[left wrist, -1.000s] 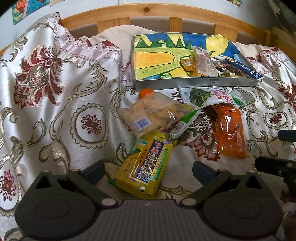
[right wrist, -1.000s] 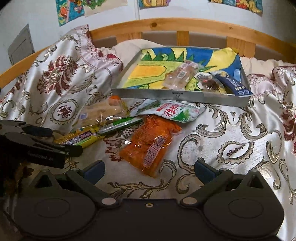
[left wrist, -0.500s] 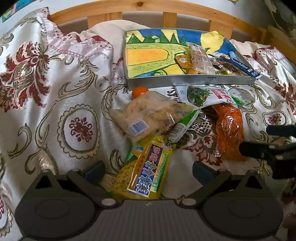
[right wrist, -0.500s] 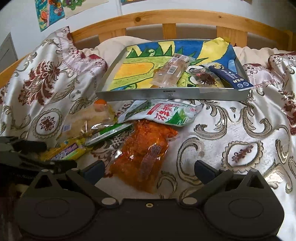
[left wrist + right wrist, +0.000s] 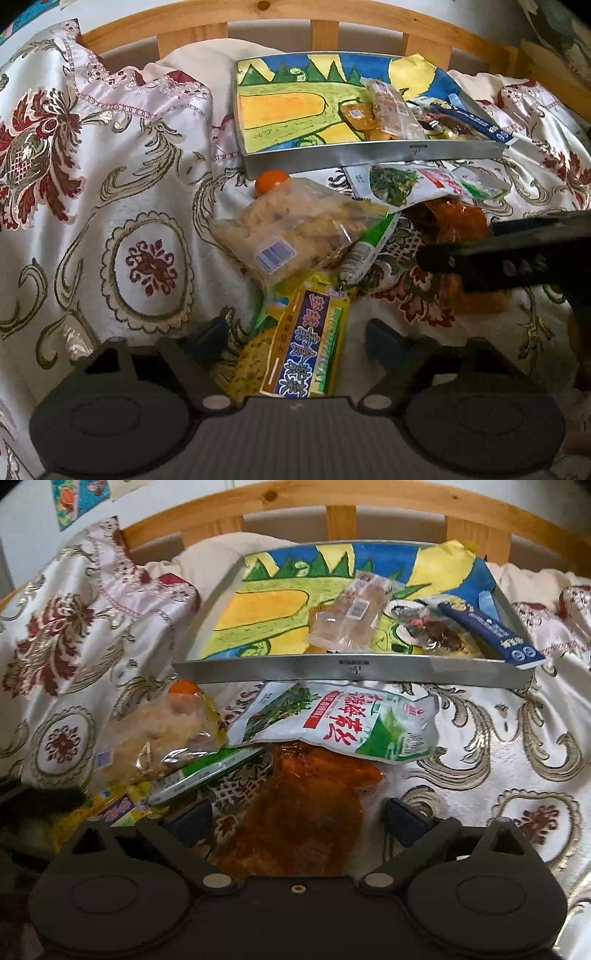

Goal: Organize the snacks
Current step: 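Move the left tool to the yellow snack bar packet while the right tool reaches the orange spicy packet, then close the left tool on the yellow packet while the right tool grasps the orange packet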

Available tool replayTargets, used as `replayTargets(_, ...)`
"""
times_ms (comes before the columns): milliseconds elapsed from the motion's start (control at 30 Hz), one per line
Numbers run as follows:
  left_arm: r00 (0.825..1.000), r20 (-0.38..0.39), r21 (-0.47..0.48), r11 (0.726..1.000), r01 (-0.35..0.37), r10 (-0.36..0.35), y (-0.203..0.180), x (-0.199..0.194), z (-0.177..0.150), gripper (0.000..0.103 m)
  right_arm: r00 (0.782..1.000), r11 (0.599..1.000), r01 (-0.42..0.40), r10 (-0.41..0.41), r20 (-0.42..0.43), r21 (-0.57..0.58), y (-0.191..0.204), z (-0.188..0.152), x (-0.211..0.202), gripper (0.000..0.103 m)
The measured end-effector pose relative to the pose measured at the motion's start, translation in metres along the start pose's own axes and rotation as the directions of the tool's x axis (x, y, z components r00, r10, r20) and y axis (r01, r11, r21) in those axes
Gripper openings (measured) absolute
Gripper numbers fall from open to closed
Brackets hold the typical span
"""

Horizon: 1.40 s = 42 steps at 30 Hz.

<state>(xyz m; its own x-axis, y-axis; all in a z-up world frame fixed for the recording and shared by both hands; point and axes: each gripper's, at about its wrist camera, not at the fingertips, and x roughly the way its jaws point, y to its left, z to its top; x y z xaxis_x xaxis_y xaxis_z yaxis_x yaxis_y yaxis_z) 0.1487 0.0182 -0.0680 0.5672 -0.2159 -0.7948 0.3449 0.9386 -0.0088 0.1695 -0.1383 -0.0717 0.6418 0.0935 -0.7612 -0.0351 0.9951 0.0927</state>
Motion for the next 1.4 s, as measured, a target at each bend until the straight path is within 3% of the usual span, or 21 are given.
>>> replayTargets(200,1.0,0.001,0.015,1.0,0.016,-0.016,-0.004,-0.003,-0.002,0.065,0.999,0.999,0.041,-0.041,0.021,-0.003,0.0,0.001,0.004,0.074)
replayTargets(267,1.0,-0.005,0.012,1.0,0.02,-0.02,-0.004,-0.003,-0.002,0.058,0.999,0.999,0.037,-0.037,0.025,-0.01,-0.002,-0.001,0.001,0.071)
replayTargets(400,0.999,-0.015,-0.007,0.999,0.04,-0.04,-0.004,-0.006,-0.001,0.055,0.999,0.999,0.023,-0.022,0.038,-0.025,-0.002,-0.004,-0.007,0.068)
replayTargets(567,0.997,-0.032,-0.041,0.997,0.063,-0.064,-0.003,-0.01,-0.001,0.052,0.999,0.999,-0.006,0.007,0.041,-0.035,-0.001,-0.009,-0.021,0.066)
replayTargets(767,0.982,-0.073,-0.168,0.973,0.161,-0.175,0.004,-0.015,-0.002,0.051,0.997,0.995,-0.052,0.056,0.054,-0.079,0.005,-0.015,-0.043,0.066)
replayTargets(967,0.984,-0.087,-0.112,0.983,0.146,-0.156,-0.003,-0.012,-0.003,0.057,0.997,0.986,-0.062,0.07,0.042,-0.154,0.016,-0.021,-0.045,0.068)
replayTargets(1400,0.987,-0.123,-0.032,0.995,0.097,-0.1,-0.013,-0.013,-0.004,0.062,0.997,0.992,-0.071,0.067,-0.037,-0.106,0.012,-0.031,-0.027,0.082)
